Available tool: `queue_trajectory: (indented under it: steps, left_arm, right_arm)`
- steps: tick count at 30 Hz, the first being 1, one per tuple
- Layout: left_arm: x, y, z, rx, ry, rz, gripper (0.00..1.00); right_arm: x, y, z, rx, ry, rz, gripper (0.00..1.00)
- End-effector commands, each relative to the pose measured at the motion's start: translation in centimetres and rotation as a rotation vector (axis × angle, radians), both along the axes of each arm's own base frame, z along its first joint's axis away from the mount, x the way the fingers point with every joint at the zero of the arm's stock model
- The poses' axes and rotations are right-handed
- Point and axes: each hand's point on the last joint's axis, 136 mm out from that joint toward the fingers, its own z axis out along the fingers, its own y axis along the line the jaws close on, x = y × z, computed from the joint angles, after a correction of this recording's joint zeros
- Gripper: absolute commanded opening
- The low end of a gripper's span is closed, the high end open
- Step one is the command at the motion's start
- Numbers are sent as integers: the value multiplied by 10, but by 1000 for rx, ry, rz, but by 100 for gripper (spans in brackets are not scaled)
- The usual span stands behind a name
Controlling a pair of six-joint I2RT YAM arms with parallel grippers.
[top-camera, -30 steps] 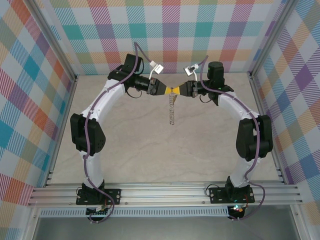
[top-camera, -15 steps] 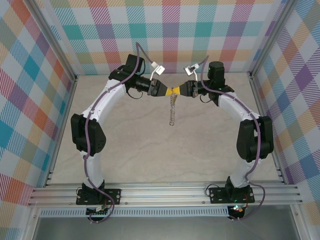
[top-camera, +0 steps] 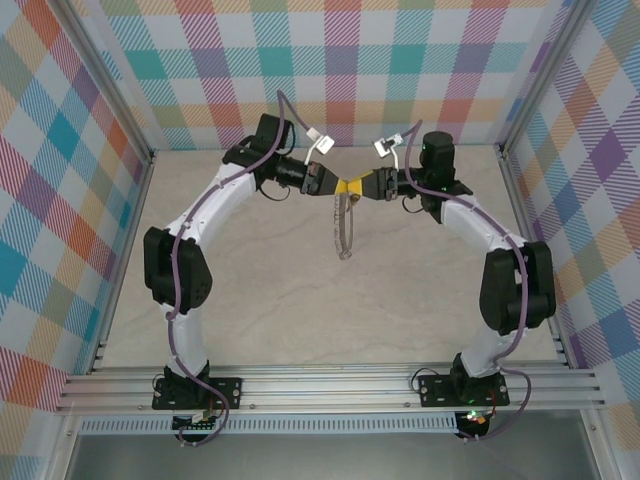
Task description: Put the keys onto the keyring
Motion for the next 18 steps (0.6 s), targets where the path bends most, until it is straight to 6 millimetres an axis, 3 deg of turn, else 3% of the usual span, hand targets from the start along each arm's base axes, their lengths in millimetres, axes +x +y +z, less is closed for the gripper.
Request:
queue_trajectory:
  steps: [1, 13, 18]
  left_arm:
    - [-2, 2, 45, -64, -135, 64, 0]
    - [-8, 14, 81, -136, -277, 178, 0]
    - [-14, 13, 94, -156, -304, 173, 0]
  right_arm:
    - [-8, -4, 23, 31, -93, -57, 39]
    - [-8, -26, 26, 39, -111, -356, 47]
    - [-14, -22, 37, 41, -160, -357, 51]
